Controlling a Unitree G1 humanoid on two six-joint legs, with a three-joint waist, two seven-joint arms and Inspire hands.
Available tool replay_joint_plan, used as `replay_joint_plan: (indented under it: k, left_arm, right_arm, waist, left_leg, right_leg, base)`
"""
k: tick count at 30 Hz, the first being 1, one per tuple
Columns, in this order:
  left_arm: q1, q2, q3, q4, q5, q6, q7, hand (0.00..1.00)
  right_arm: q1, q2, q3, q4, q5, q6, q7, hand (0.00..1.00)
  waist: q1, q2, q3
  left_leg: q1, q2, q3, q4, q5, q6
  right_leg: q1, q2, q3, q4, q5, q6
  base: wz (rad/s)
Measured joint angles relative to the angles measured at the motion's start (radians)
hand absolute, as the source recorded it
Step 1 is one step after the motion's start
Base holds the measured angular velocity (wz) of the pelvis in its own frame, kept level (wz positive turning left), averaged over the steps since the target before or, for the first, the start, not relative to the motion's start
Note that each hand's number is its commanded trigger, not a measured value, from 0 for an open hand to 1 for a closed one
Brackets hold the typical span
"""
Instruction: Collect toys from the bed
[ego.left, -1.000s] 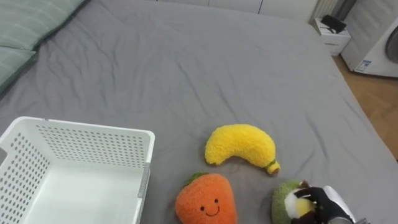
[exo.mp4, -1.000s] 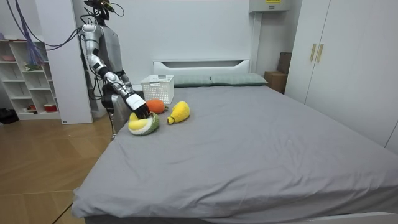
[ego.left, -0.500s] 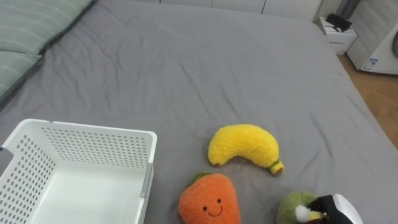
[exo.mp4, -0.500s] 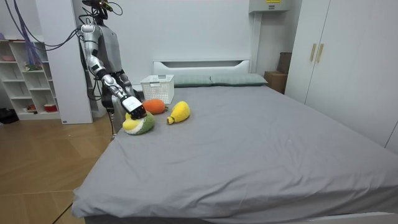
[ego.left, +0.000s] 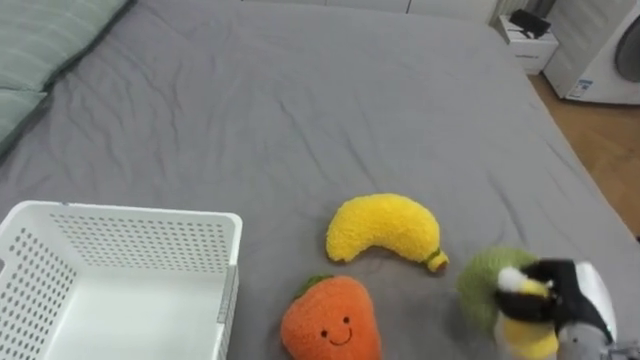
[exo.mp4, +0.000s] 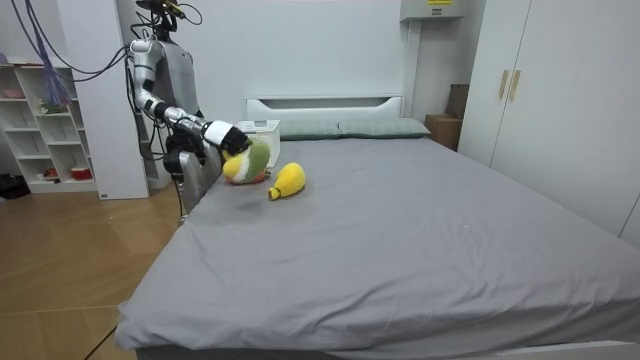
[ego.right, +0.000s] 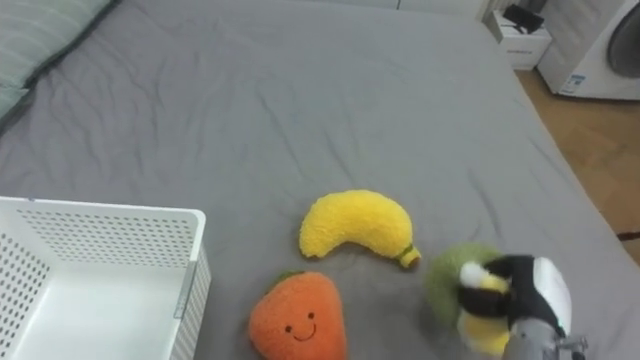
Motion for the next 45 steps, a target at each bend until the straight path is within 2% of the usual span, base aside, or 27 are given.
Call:
replay_joint_plan:
  k: [4, 7, 10, 19, 23, 29, 33, 37, 39, 44, 45]
  left_arm:
    - [-0.003, 0.002, -0.001, 0.000, -0.002, -0.001, 0.000, 0.00]
    - [-0.007, 0.002, -0.001, 0.000, -0.001, -0.001, -0.001, 0.00]
    - [-0.008, -0.001, -0.002, 0.000, 0.000, -0.002, -0.001, 0.00]
    - [-0.017, -0.001, -0.024, -0.002, -0.002, -0.020, 0.007, 0.00]
    - [-0.017, -0.001, -0.033, -0.002, -0.003, -0.028, 0.006, 0.00]
    - [-0.029, 0.000, -0.049, 0.001, -0.003, -0.036, -0.004, 0.00]
    - [-0.035, -0.004, -0.048, -0.001, -0.002, -0.036, -0.010, 0.00]
    - [-0.034, -0.008, -0.048, -0.009, -0.001, -0.035, -0.026, 0.00]
    - [-0.042, -0.014, -0.050, -0.018, -0.003, -0.029, -0.026, 0.00]
    - [-0.072, -0.019, -0.071, -0.032, -0.002, -0.029, -0.037, 0.00]
    - [-0.078, -0.019, -0.072, -0.032, -0.002, -0.029, -0.047, 0.00]
  right_arm:
    - [-0.026, -0.029, -0.003, -0.124, 0.084, -0.002, 0.004, 1.00]
    - [-0.048, -0.030, -0.003, -0.185, 0.111, 0.004, 0.036, 1.00]
    - [-0.068, -0.030, 0.005, -0.244, 0.112, 0.031, 0.076, 1.00]
    - [-0.143, -0.030, 0.059, -0.301, 0.163, 0.033, 0.131, 1.00]
    - [-0.182, -0.030, 0.102, -0.348, 0.168, 0.034, 0.132, 1.00]
    - [-0.197, -0.025, 0.162, -0.372, 0.173, 0.046, 0.159, 1.00]
    - [-0.251, -0.025, 0.171, -0.373, 0.168, 0.067, 0.199, 1.00]
    - [-0.302, -0.024, 0.191, -0.373, 0.168, 0.085, 0.233, 1.00]
    - [-0.323, -0.021, 0.231, -0.373, 0.171, 0.097, 0.247, 1.00]
    - [-0.329, -0.016, 0.337, -0.374, 0.174, 0.099, 0.293, 1.00]
    - [-0.332, -0.004, 0.366, -0.374, 0.164, 0.099, 0.302, 1.00]
  waist:
    - [-0.001, -0.006, -0.0003]
    - [0.000, -0.008, 0.0002]
    - [0.004, -0.009, 0.0004]
    - [0.033, -0.010, 0.0000]
    - [0.038, -0.018, -0.0049]
    - [0.086, -0.027, -0.0083]
    - [0.110, -0.035, -0.0029]
    - [0.125, -0.041, -0.0026]
    - [0.148, -0.042, -0.0021]
    - [0.203, -0.049, 0.0023]
    - [0.219, -0.051, 0.0025]
  left_leg:
    - [-0.007, 0.001, 0.004, -0.001, 0.000, 0.000]
    - [-0.011, 0.001, 0.005, -0.001, 0.000, 0.000]
    - [-0.016, 0.001, 0.006, -0.001, 0.000, 0.000]
    - [-0.019, 0.003, -0.003, -0.002, 0.000, 0.000]
    - [-0.023, 0.002, -0.013, 0.000, 0.000, 0.000]
    - [-0.028, 0.000, -0.031, 0.007, 0.001, 0.000]
    - [-0.039, -0.003, -0.045, 0.008, 0.001, 0.000]
    - [-0.048, -0.006, -0.061, 0.014, 0.003, 0.001]
    - [-0.046, -0.006, -0.062, 0.011, 0.003, 0.001]
    - [-0.051, -0.010, -0.080, 0.012, 0.005, 0.003]
    - [-0.052, -0.010, -0.080, 0.012, 0.005, 0.003]
  right_leg:
    - [-0.006, 0.000, 0.000, 0.000, 0.000, 0.000]
    - [-0.009, 0.001, 0.001, 0.000, 0.000, 0.000]
    - [-0.015, 0.001, 0.001, 0.001, 0.000, 0.000]
    - [-0.019, 0.002, 0.000, 0.008, 0.001, -0.001]
    - [-0.016, -0.001, -0.020, 0.009, 0.001, -0.001]
    - [-0.011, -0.006, -0.043, 0.012, 0.001, -0.001]
    - [-0.016, -0.010, -0.060, 0.012, 0.001, -0.001]
    - [-0.016, -0.011, -0.076, 0.011, 0.001, -0.001]
    - [-0.015, -0.012, -0.086, 0.010, 0.001, -0.001]
    - [-0.012, -0.015, -0.103, 0.009, 0.001, 0.000]
    - [-0.012, -0.015, -0.103, 0.009, 0.001, 0.000]
  base:
    - [-0.01]
    - [0.00]
    - [0.00]
    - [0.01]
    - [0.07]
    - [0.09]
    - [0.10]
    - [0.12]
    - [0.00]
    - [0.08]
    - [0.00]
